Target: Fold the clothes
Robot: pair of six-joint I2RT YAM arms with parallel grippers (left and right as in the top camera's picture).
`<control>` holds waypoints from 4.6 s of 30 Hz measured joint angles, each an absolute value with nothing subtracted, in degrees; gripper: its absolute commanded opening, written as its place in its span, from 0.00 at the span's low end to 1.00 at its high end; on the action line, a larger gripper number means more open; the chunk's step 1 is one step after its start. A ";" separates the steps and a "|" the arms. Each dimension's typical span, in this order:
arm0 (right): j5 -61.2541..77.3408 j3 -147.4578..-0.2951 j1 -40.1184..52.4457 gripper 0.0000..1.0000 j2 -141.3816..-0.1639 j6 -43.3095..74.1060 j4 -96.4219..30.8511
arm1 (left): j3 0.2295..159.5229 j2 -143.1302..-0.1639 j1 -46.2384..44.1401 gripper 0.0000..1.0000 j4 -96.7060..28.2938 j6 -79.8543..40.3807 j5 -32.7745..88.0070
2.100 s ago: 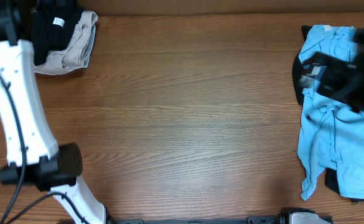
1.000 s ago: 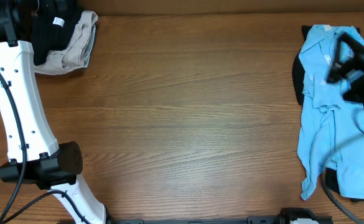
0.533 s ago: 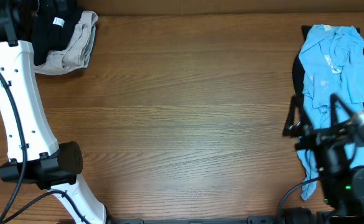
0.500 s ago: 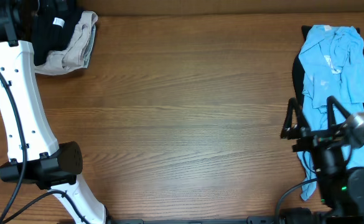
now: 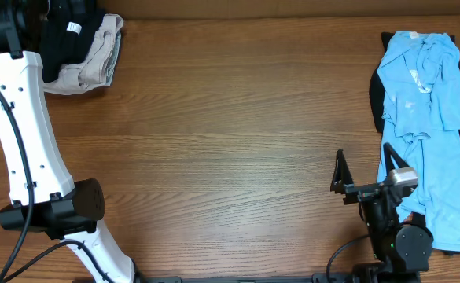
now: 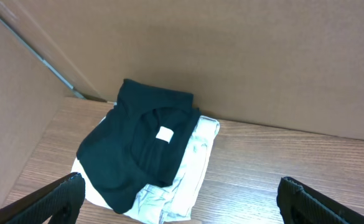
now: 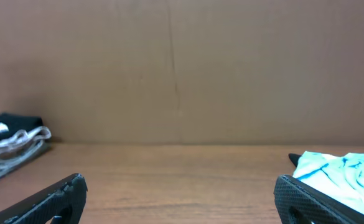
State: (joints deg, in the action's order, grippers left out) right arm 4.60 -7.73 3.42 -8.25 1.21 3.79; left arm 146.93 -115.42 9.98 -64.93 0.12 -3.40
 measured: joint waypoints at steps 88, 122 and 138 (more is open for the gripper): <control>5.82 -1.06 3.42 1.00 -0.99 -1.32 -4.32 | 57.28 -54.02 -6.35 1.00 -12.43 -2.76 1.19; 5.82 -1.06 3.42 1.00 -0.95 -1.52 -4.29 | 0.47 -0.84 1.93 1.00 -4.32 -8.14 1.30; 5.82 -1.06 3.42 1.00 -0.95 -1.48 -4.29 | 0.47 -0.84 1.93 1.00 -4.32 -7.11 1.30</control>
State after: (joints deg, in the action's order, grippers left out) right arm 5.82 -1.06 3.42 -0.95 -1.48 -4.29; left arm 0.47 -0.84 1.93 -4.32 -7.11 1.30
